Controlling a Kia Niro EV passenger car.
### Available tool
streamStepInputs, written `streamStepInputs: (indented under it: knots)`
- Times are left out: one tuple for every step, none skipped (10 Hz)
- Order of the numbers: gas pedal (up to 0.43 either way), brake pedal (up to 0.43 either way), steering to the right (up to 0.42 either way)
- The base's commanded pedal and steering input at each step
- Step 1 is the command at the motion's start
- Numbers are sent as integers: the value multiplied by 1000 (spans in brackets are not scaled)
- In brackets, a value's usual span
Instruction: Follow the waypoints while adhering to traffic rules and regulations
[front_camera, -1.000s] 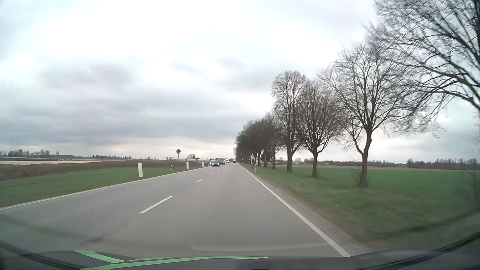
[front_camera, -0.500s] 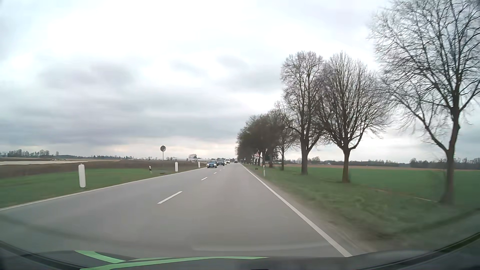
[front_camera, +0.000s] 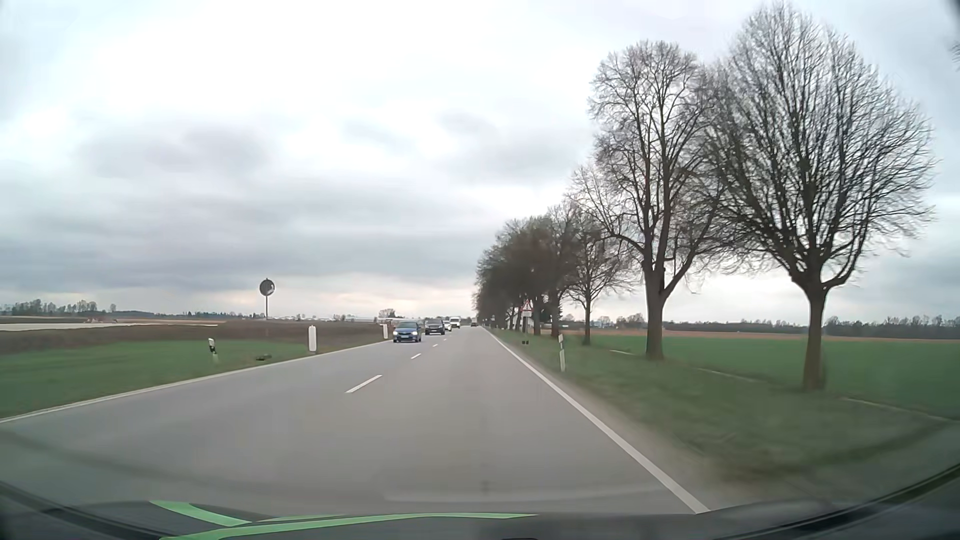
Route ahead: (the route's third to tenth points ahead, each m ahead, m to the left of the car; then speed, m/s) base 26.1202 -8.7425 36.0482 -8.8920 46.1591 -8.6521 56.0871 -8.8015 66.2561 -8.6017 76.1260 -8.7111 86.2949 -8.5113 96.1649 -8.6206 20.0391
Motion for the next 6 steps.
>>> streamStepInputs:
  knots:
    - [177,0,0]
    - [177,0,0]
    - [177,0,0]
    - [177,0,1]
    - [177,0,1]
    - [169,0,2]
